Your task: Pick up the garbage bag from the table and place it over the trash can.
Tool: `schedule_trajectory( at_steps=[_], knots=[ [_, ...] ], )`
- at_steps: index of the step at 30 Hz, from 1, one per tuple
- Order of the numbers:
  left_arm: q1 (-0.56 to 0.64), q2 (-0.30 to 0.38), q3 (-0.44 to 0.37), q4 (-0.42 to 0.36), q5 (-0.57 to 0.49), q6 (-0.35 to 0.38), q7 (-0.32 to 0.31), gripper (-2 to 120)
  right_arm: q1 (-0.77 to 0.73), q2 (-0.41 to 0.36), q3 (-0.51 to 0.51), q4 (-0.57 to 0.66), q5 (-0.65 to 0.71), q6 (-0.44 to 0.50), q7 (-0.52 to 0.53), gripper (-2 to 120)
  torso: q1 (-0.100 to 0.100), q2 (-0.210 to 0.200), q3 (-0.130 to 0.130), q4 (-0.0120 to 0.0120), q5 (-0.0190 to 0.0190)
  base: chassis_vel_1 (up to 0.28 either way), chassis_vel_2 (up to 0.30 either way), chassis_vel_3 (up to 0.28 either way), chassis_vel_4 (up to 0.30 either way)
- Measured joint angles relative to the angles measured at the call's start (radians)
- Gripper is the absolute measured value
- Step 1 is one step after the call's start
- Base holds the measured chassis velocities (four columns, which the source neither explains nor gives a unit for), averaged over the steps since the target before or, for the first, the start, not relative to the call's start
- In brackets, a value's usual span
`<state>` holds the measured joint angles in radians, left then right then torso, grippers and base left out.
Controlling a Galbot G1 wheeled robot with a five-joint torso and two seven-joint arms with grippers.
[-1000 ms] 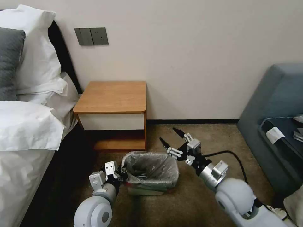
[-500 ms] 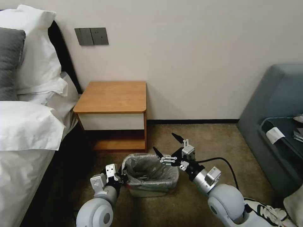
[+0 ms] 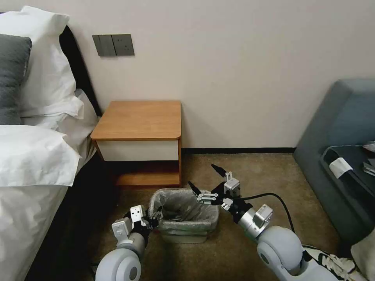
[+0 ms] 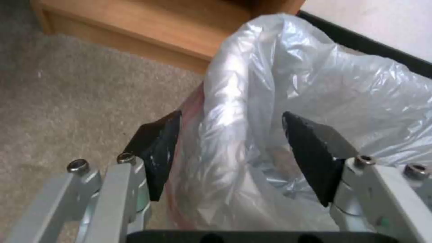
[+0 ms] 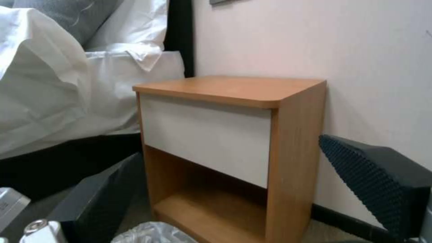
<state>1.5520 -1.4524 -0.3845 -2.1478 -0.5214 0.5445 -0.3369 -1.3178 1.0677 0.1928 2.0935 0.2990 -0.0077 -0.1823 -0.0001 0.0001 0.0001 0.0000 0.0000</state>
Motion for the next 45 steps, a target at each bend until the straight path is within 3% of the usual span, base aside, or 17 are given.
schedule_trajectory(
  at_steps=[4, 7, 8, 9, 11, 12, 14, 15, 17, 22, 26, 45],
  knots=[
    [-0.002, 0.005, 0.0, -0.003, 0.033, -0.033, 0.005, 66, 0.001, 0.009, -0.013, -0.003, -0.012, 0.004, 0.048, 100, 0.0, 0.0, 0.0, 0.0, 0.0, 0.0, 0.0, 0.0, 0.0],
    [-0.003, 0.009, -0.003, 0.011, 0.138, -0.182, 0.038, 78, -0.002, 0.042, -0.028, 0.0, -0.07, -0.051, 0.264, 100, 0.0, 0.0, 0.0, 0.0001, 0.0, 0.0, 0.0, 0.0, 0.0],
    [-0.003, 0.009, -0.003, 0.011, 0.138, -0.182, 0.038, 78, -0.002, 0.042, -0.028, 0.0, -0.07, -0.051, 0.264, 100, 0.0, 0.0, 0.0, 0.0001, 0.0, 0.0, 0.0, 0.0, 0.0],
    [-0.004, 0.011, -0.006, 0.03, 0.186, -0.263, 0.053, 83, -0.01, 0.058, -0.028, 0.004, -0.088, -0.076, 0.341, 100, 0.0, 0.0, 0.0, 0.0001, 0.0, 0.0, 0.0, 0.0, 0.0],
    [-0.008, 0.016, -0.021, 0.103, 0.326, -0.493, 0.119, 93, -0.052, 0.102, -0.006, 0.002, -0.13, -0.083, 0.472, 100, 0.0, 0.0, 0.0, 0.0002, -0.0001, 0.0, 0.0, 0.0, 0.0],
    [-0.008, 0.016, -0.021, 0.103, 0.326, -0.493, 0.119, 93, -0.052, 0.102, -0.006, 0.002, -0.13, -0.083, 0.472, 100, 0.0, 0.0, 0.0, 0.0002, -0.0001, 0.0, 0.0, 0.0, 0.0],
    [-0.008, 0.033, -0.035, 0.155, 0.382, -0.623, 0.206, 96, -0.115, 0.156, 0.019, -0.023, -0.203, 0.003, 0.539, 100, 0.0, 0.0, 0.0, -0.0002, -0.0004, 0.0, 0.0, 0.0, 0.0],
    [-0.008, 0.033, -0.035, 0.155, 0.382, -0.623, 0.206, 96, -0.115, 0.156, 0.019, -0.023, -0.203, 0.003, 0.539, 100, 0.0, 0.0, 0.0, -0.0002, -0.0004, 0.0, 0.0, 0.0, 0.0],
    [-0.007, 0.046, -0.042, 0.184, 0.406, -0.684, 0.236, 97, -0.164, 0.218, 0.045, -0.059, -0.27, 0.097, 0.565, 100, 0.0, 0.0, 0.0, 0.0, -0.0001, 0.0, 0.0, 0.0, 0.0],
    [-0.009, 0.05, -0.045, 0.214, 0.433, -0.747, 0.244, 99, -0.208, 0.29, 0.091, -0.1, -0.32, 0.189, 0.564, 100, 0.0, 0.0, 0.0, -0.0001, 0.0, 0.0, 0.0, 0.0, 0.0],
    [-0.015, 0.056, -0.049, 0.218, 0.397, -0.772, 0.253, 100, -0.244, 0.324, 0.148, -0.114, -0.346, 0.254, 0.499, 100, 0.0, 0.0, 0.0, -0.0001, -0.0002, 0.0, 0.0, 0.0, 0.0],
    [-0.015, 0.057, -0.05, 0.214, 0.383, -0.76, 0.251, 100, -0.241, 0.32, 0.151, -0.113, -0.346, 0.255, 0.486, 100, 0.0, 0.0, 0.0, 0.0, 0.0, 0.0, 0.0, 0.0, 0.0]
  ],
)
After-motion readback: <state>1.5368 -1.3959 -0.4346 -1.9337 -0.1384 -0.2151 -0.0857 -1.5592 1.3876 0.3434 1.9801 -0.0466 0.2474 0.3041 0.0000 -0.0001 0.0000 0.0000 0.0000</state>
